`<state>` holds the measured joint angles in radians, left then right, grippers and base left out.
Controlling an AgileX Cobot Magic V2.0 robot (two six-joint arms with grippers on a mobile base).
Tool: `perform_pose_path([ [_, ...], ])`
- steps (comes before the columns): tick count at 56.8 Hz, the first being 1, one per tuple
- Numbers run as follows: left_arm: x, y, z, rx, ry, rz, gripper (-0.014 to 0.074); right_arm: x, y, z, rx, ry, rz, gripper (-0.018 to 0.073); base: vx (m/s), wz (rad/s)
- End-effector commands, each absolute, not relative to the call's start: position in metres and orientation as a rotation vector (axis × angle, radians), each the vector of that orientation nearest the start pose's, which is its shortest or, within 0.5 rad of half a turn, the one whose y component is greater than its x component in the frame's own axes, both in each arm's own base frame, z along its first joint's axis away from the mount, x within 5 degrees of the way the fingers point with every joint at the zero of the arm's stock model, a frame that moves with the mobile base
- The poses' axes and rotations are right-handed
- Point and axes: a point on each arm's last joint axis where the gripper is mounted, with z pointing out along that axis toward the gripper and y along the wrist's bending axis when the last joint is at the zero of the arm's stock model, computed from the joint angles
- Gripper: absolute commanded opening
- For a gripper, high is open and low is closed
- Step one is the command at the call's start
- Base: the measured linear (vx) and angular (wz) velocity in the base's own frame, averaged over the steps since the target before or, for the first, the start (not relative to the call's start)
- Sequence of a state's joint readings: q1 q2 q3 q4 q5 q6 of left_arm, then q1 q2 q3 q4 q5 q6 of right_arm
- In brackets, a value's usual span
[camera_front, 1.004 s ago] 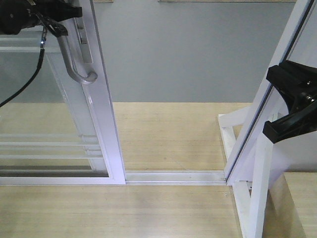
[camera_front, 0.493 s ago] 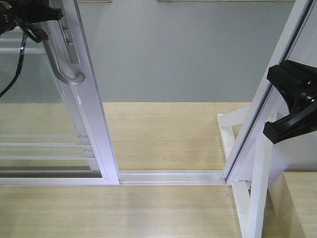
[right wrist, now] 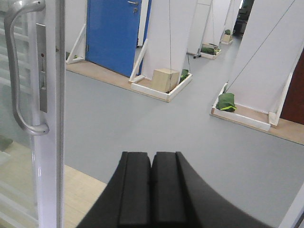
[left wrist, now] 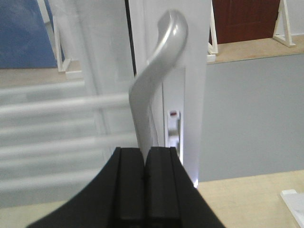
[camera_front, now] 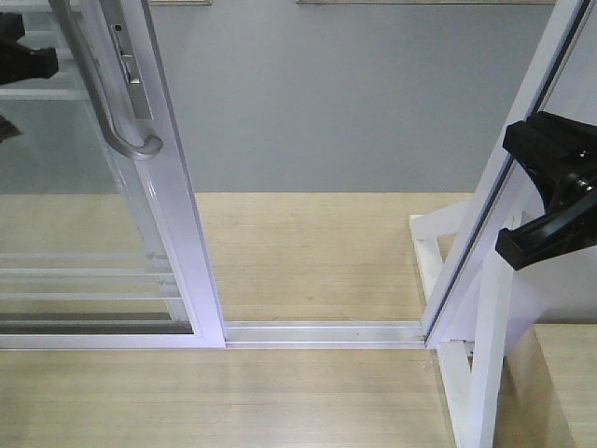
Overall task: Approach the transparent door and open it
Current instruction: 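Open the left gripper and withdraw it from the handle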
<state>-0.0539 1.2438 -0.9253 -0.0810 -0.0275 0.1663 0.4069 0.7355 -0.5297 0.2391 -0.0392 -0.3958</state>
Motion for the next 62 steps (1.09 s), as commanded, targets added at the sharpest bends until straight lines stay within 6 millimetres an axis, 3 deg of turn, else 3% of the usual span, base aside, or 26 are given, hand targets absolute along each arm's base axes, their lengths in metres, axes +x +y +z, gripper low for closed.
perform_pose_path([
  [1, 0.254, -0.02, 0.369, 0.105, 1.627, -0.008, 0.0001, 0.147, 0.059, 0.346, -0.414, 1.474, 0.158, -0.0005, 0.0, 0.0],
  [14, 0.187, -0.032, 0.356, 0.123, 1.607, -0.139, 0.0001, 0.142, 0.057, 0.349, -0.424, 1.445, 0.137, -0.0005, 0.0, 0.0],
  [34, 0.096, -0.021, 0.326, 0.137, 1.623, -0.204, 0.0001, 0.098, 0.045, 0.351, -0.498, 1.497, 0.182, -0.0005, 0.0, 0.0],
  [48, 0.06, -0.016, 0.319, 0.127, 1.616, -0.259, 0.0001, 0.072, 0.036, 0.353, -0.514, 1.466, 0.189, -0.0005, 0.0, 0.0],
  [62, 0.055, -0.015, 0.323, 0.121, 1.56, -0.26, 0.0001, 0.071, 0.035, 0.356, -0.497, 1.437, 0.19, -0.0005, 0.0, 0.0],
])
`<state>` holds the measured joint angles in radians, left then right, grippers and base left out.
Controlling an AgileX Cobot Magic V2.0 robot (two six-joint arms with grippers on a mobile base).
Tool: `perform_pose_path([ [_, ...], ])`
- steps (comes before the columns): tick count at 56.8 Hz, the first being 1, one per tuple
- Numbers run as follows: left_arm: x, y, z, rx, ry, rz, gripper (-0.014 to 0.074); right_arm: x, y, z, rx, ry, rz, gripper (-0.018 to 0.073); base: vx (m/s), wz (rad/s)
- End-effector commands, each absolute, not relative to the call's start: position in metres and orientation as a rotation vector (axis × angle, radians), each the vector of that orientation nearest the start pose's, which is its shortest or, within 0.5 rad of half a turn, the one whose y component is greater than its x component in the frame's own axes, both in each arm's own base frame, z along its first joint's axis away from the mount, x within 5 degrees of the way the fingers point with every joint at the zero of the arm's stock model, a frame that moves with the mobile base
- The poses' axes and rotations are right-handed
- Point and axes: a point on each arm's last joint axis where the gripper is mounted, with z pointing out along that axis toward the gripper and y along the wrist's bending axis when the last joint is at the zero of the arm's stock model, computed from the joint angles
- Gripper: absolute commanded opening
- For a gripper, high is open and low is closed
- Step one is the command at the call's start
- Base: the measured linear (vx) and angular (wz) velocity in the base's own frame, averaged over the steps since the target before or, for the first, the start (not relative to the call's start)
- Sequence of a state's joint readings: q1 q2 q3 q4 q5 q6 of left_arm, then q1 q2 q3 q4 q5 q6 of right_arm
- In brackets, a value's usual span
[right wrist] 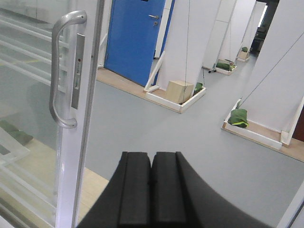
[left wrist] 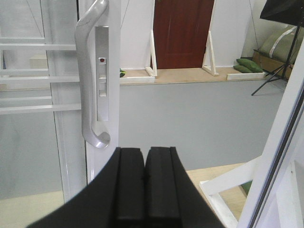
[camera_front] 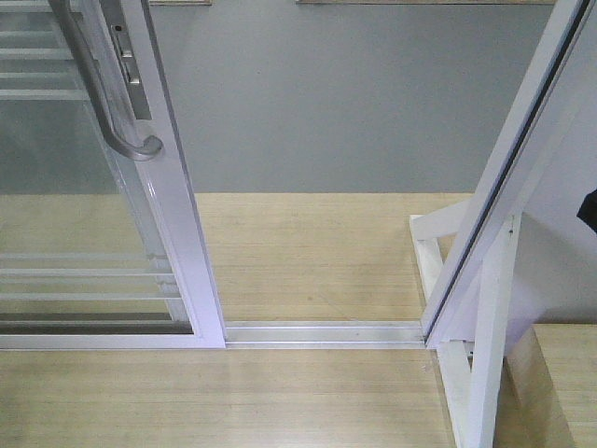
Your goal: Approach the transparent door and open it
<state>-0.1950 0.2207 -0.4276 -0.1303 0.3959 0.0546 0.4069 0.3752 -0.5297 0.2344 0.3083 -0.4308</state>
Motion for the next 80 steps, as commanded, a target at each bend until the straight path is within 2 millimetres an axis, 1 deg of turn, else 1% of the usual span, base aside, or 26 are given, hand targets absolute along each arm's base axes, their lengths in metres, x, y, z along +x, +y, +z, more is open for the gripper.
perform_pose_path([
  [1, 0.055, -0.015, 0.323, 0.121, 1.56, -0.26, 0.0001, 0.071, 0.035, 0.356, -0.497, 1.438, 0.191, -0.0005, 0.0, 0.0],
  [46, 0.055, -0.015, 0.323, 0.123, 1.561, -0.258, 0.0001, 0.071, 0.035, 0.356, -0.497, 1.438, 0.191, -0.0004, 0.0, 0.0],
  [52, 0.056, -0.013, 0.324, 0.152, 1.538, -0.195, 0.0001, 0.071, 0.035, 0.356, -0.497, 1.438, 0.191, -0.0004, 0.0, 0.0],
  [55, 0.057, -0.013, 0.323, 0.162, 1.525, -0.171, 0.0001, 0.071, 0.035, 0.356, -0.497, 1.438, 0.191, -0.0004, 0.0, 0.0],
  [71, 0.062, -0.013, 0.312, 0.155, 1.507, -0.171, 0.0003, 0.071, 0.035, 0.356, -0.497, 1.438, 0.191, -0.0004, 0.0, 0.0],
  [75, 0.063, -0.014, 0.308, 0.16, 1.519, -0.165, 0.0003, 0.071, 0.035, 0.356, -0.497, 1.438, 0.191, -0.0004, 0.0, 0.0],
  [80, 0.061, -0.013, 0.295, 0.179, 1.528, -0.138, 0.0003, 0.071, 0.035, 0.356, -0.497, 1.438, 0.191, -0.0004, 0.0, 0.0],
])
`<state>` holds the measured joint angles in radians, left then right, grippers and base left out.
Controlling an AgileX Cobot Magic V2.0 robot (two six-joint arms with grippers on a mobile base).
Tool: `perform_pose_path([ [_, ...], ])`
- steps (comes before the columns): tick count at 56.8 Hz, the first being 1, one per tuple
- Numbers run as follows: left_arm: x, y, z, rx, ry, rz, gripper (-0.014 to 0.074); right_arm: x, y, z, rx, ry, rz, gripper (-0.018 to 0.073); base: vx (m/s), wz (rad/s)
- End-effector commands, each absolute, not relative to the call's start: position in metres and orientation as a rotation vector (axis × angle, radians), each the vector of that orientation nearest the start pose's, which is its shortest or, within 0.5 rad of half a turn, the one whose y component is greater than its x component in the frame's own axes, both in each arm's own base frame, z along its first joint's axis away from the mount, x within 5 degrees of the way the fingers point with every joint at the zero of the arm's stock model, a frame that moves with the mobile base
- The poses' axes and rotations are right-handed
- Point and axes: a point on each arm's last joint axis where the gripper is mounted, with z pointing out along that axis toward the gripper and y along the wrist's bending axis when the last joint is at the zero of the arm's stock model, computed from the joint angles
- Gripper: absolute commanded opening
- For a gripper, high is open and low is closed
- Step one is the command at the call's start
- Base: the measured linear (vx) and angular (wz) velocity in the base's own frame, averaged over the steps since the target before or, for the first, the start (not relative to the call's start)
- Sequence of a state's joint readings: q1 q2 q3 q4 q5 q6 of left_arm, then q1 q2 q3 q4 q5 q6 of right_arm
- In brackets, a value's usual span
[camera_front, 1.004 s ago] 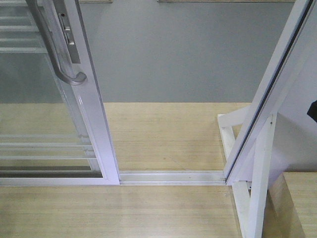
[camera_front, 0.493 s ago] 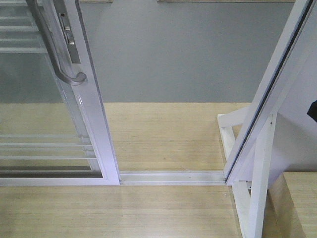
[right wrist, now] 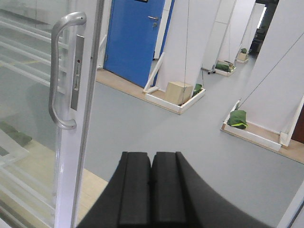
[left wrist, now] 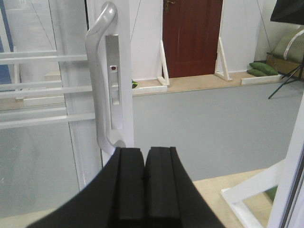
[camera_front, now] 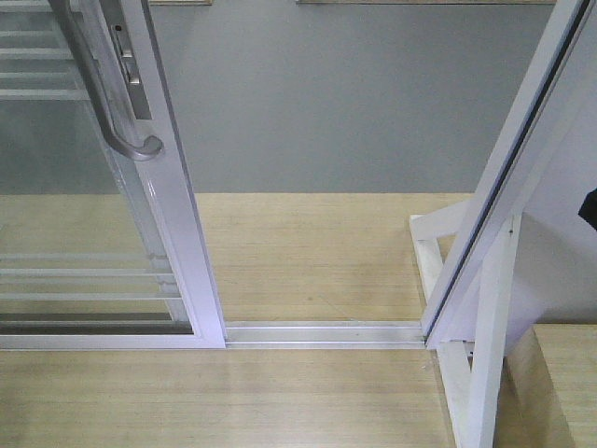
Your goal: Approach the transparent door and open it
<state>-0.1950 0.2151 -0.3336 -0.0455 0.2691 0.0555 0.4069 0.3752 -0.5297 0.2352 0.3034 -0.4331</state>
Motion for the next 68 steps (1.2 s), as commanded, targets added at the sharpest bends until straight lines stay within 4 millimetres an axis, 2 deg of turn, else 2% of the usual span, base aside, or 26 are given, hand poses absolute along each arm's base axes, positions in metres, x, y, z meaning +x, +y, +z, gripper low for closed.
perform_pose_path([
  [1, 0.06, -0.012, 0.293, 0.181, 1.523, -0.134, 0.0003, 0.071, 0.035, 0.356, -0.497, 1.438, 0.191, -0.0004, 0.0, 0.0],
  [12, 0.055, -0.011, 0.25, 0.203, 1.472, -0.097, 0.0003, 0.071, 0.035, 0.356, -0.497, 1.438, 0.191, -0.0004, 0.0, 0.0],
  [24, 0.052, -0.011, 0.215, 0.207, 1.41, -0.086, 0.0003, 0.071, 0.035, 0.356, -0.497, 1.438, 0.191, -0.0004, 0.0, 0.0],
  [33, 0.054, -0.009, 0.211, 0.187, 1.465, -0.052, 0.0003, 0.071, 0.035, 0.356, -0.498, 1.44, 0.191, -0.0004, 0.0, 0.0],
  [68, 0.054, -0.008, 0.211, 0.168, 1.468, -0.041, 0.0003, 0.071, 0.035, 0.356, -0.498, 1.44, 0.191, -0.0004, 0.0, 0.0],
])
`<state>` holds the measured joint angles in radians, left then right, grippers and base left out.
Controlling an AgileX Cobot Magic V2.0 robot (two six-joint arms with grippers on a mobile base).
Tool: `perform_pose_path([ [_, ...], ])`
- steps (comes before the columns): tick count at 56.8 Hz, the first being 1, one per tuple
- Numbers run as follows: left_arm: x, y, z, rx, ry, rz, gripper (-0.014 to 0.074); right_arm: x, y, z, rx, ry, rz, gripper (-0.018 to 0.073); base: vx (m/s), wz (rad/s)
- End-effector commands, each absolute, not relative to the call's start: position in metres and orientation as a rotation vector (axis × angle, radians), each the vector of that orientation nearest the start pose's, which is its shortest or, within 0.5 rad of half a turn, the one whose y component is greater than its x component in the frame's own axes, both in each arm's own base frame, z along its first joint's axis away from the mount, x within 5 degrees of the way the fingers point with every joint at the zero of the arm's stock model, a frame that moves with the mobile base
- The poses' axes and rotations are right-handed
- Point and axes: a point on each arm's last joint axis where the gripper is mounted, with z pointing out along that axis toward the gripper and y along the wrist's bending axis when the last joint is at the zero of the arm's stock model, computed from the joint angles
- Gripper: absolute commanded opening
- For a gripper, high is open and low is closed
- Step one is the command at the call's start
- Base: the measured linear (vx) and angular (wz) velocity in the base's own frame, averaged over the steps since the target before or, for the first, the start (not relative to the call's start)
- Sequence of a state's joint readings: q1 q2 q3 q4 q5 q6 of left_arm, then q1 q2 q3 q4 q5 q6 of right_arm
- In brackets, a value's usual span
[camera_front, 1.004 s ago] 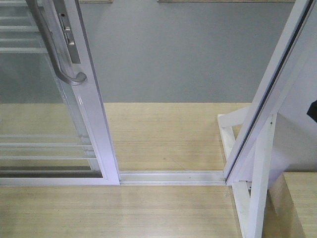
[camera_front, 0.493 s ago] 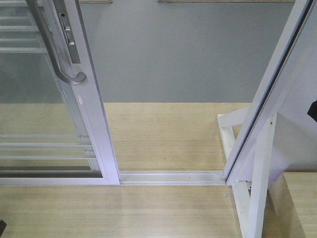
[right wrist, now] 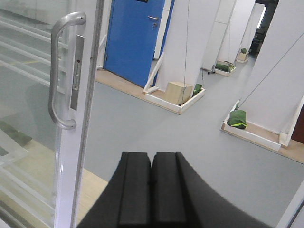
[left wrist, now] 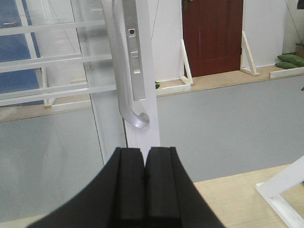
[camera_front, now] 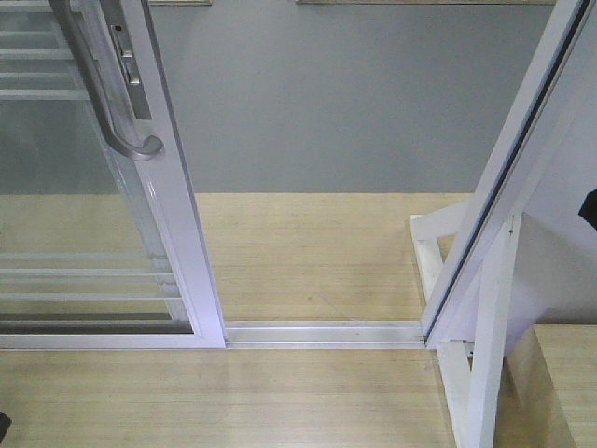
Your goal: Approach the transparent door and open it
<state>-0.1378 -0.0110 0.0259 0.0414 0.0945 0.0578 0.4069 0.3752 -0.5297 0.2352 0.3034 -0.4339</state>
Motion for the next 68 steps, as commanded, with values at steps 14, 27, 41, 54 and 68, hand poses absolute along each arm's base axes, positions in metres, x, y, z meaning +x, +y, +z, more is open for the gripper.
perform_pose_path([
  [14, 0.054, -0.008, 0.211, 0.168, 1.468, -0.041, 0.0003, 0.071, 0.035, 0.356, -0.498, 1.44, 0.191, -0.0004, 0.0, 0.0],
  [27, 0.054, -0.008, 0.211, 0.168, 1.468, -0.041, 0.0003, 0.071, 0.035, 0.356, -0.498, 1.44, 0.191, -0.0004, 0.0, 0.0],
  [41, 0.054, -0.008, 0.211, 0.168, 1.468, -0.041, 0.0003, 0.075, 0.034, 0.348, -0.5, 1.459, 0.155, -0.0004, 0.0, 0.0],
  [54, 0.054, -0.008, 0.211, 0.168, 1.468, -0.041, 0.0003, 0.074, 0.032, 0.294, -0.417, 1.397, 0.189, -0.0004, 0.0, 0.0],
  [68, 0.054, -0.008, 0.211, 0.168, 1.468, -0.041, 0.0003, 0.063, 0.023, 0.21, -0.282, 1.427, 0.257, -0.0004, 0.0, 0.0],
])
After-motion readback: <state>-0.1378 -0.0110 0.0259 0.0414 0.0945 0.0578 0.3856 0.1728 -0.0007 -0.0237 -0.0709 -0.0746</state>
